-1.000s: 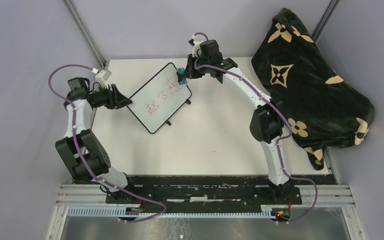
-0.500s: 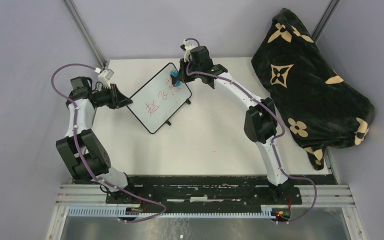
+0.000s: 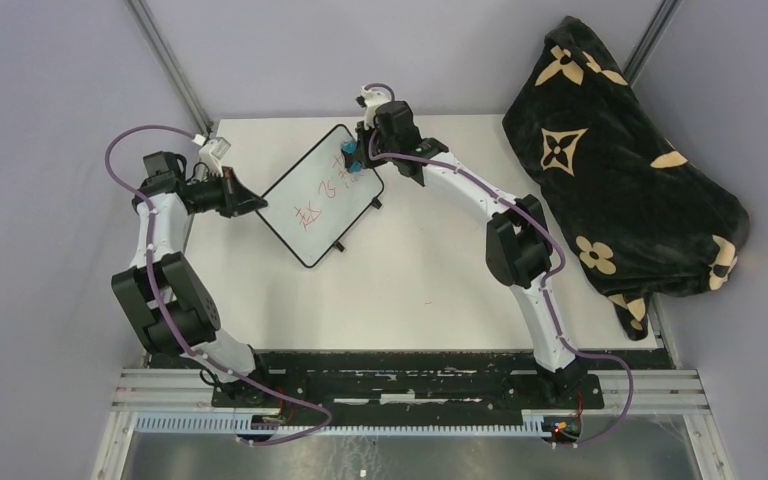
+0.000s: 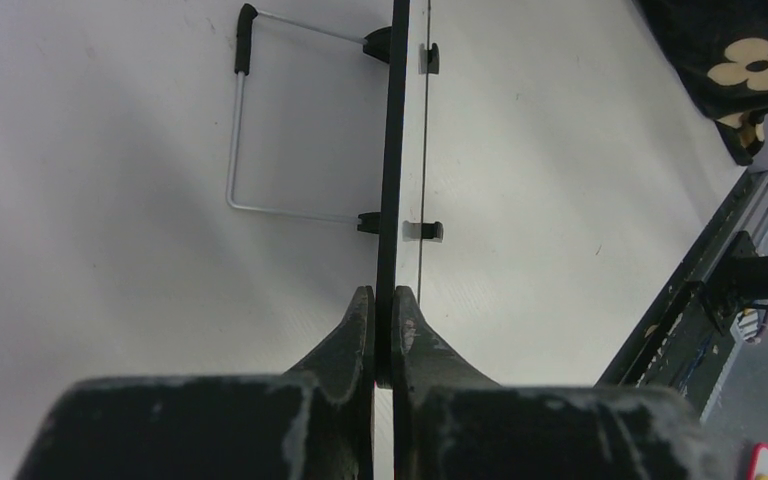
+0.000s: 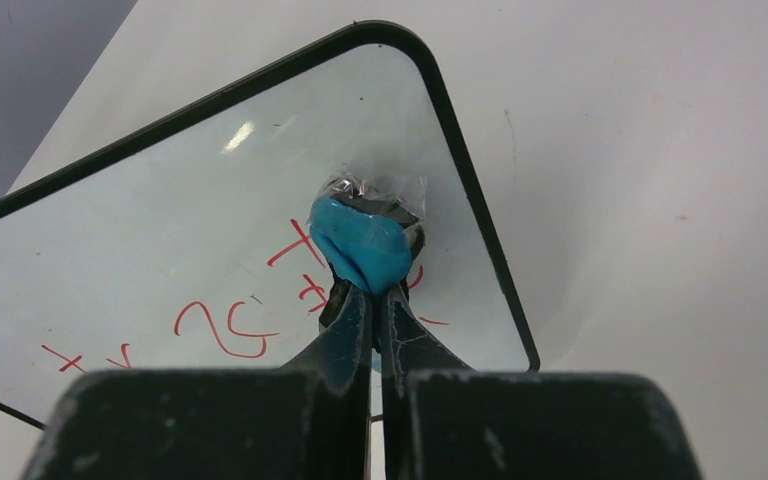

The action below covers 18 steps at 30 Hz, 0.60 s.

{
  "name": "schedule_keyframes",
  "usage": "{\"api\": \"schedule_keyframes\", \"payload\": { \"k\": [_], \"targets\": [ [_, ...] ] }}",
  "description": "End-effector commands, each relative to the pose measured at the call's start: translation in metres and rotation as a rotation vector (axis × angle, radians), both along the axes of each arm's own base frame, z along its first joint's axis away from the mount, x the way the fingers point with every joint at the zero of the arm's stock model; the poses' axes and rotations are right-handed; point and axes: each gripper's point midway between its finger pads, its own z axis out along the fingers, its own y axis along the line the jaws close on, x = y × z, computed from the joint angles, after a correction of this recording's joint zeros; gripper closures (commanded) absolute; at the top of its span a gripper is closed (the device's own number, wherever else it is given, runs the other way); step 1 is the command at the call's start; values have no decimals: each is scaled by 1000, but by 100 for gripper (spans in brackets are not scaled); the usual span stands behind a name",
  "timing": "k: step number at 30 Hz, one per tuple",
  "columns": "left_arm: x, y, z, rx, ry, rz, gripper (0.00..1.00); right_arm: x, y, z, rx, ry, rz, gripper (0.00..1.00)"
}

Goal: Erase the whiteboard

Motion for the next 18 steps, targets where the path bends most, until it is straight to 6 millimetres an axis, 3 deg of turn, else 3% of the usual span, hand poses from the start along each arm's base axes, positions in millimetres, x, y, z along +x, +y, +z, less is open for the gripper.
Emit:
{"api": "schedule_keyframes", "payload": {
  "k": [1,11,18],
  "targets": [
    [1,7,-5,74,-18,-42,97,15,3,14,21,-93,-20,99],
    [-4,8,-9,100,-8,-65,97,19,26,-9,67,-108,57,99],
    [-5,9,-6,108,-12,-72,97,-7,51,2,82,-129,135,99]
  ]
}}
